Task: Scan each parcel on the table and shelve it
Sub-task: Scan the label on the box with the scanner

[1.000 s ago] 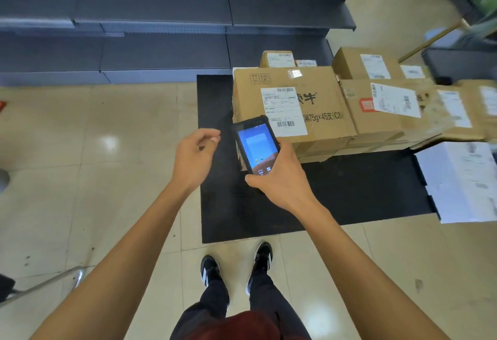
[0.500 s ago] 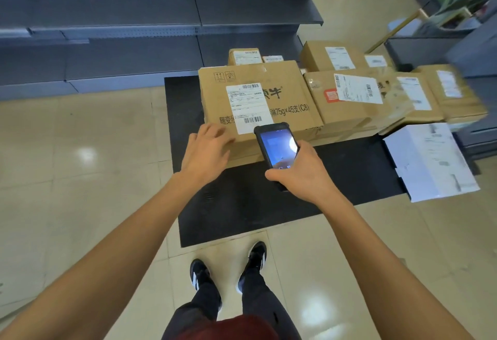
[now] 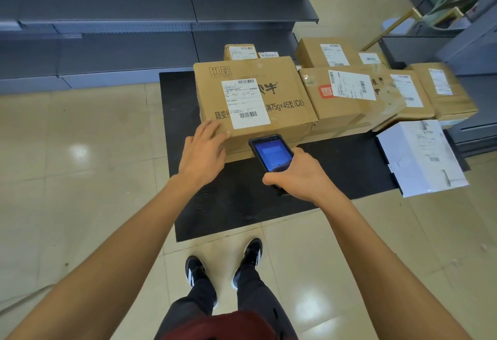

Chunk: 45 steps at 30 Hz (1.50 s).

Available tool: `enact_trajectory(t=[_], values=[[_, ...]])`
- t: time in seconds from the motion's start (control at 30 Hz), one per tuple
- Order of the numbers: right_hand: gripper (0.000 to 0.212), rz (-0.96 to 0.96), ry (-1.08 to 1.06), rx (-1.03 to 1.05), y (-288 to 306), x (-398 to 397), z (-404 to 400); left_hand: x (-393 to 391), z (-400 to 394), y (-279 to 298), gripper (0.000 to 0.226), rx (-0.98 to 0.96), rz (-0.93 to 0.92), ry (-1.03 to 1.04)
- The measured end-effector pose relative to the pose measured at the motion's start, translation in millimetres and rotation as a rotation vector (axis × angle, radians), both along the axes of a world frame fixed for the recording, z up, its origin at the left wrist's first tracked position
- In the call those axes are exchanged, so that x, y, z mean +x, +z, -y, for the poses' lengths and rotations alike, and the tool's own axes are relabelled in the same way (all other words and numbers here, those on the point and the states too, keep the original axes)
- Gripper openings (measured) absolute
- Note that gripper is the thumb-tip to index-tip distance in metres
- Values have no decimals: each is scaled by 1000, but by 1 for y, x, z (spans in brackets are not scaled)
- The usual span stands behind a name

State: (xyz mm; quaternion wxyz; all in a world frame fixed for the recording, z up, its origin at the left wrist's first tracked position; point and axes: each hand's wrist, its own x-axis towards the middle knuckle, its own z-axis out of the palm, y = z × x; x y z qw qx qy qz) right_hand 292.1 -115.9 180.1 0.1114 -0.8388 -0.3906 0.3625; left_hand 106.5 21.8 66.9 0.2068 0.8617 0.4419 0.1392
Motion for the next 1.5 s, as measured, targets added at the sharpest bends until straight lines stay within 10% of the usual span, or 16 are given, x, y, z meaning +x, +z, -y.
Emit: enact_trajectory(t=[1.5], values=[[46,4,86,-34,41,3,-24,-4,3,-8,53,-17,-12,-22]])
